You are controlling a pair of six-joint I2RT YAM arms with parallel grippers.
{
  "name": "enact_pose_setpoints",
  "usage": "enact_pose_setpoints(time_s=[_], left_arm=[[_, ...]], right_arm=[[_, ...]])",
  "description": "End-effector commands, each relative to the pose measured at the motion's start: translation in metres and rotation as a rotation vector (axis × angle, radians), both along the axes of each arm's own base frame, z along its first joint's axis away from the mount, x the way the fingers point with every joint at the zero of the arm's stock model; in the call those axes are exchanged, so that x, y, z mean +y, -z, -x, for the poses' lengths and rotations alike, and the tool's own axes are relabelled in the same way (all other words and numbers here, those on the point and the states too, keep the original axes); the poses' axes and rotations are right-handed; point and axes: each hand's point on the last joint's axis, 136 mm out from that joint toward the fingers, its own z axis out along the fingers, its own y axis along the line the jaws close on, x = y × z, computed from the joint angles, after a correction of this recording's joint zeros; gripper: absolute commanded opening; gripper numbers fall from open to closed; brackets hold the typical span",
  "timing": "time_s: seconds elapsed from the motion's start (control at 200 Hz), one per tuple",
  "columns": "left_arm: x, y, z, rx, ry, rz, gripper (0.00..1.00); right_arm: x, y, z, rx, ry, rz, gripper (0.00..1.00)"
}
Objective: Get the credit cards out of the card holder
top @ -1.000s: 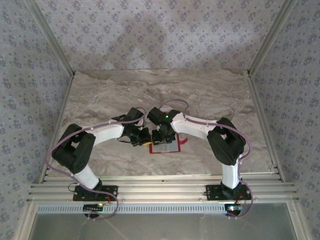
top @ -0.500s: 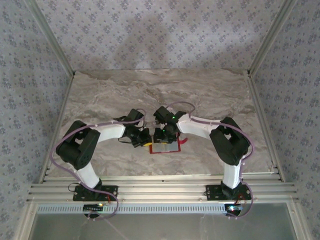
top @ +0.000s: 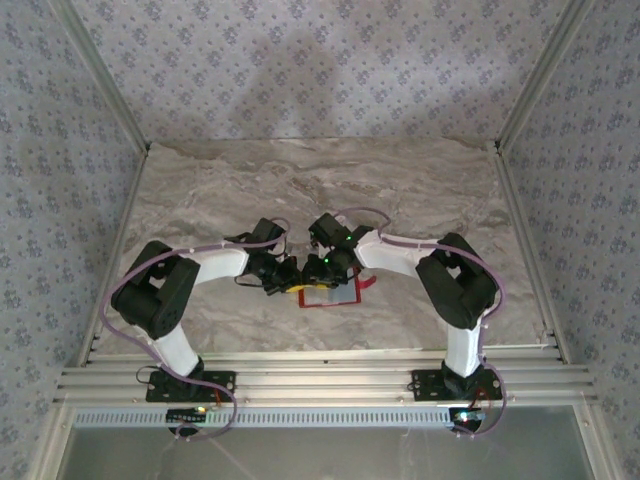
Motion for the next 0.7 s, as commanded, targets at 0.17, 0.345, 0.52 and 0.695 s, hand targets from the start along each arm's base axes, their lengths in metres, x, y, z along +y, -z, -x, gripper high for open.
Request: enact_pose_setpoints(time_s=[0.17,0.345,0.52,0.695], left_arm=[[0.020,0.018,0.011,0.049,-0.013,-0.092,0.05],[0.020,0.017,0.011,0.046,-0.012,-0.093,0.05],[0.022,0.017,0.011,0.045,-0.012,-0.103,0.05],[0.026,0.016,0.011,0.039,-0.008,-0.133,0.05]], right_arm=[[-0.025,0.011,0.005,-0.022,0.013,0.131,0.21],[-0.033,0.010,0.004,-0.038,-0.001,0.180,0.12],[-0.036,0.005,0.005,-0.053,-0.004,0.185,0.00],[-0.045,-0.005,0.004,-0.070,0.014,0.168,0.00]])
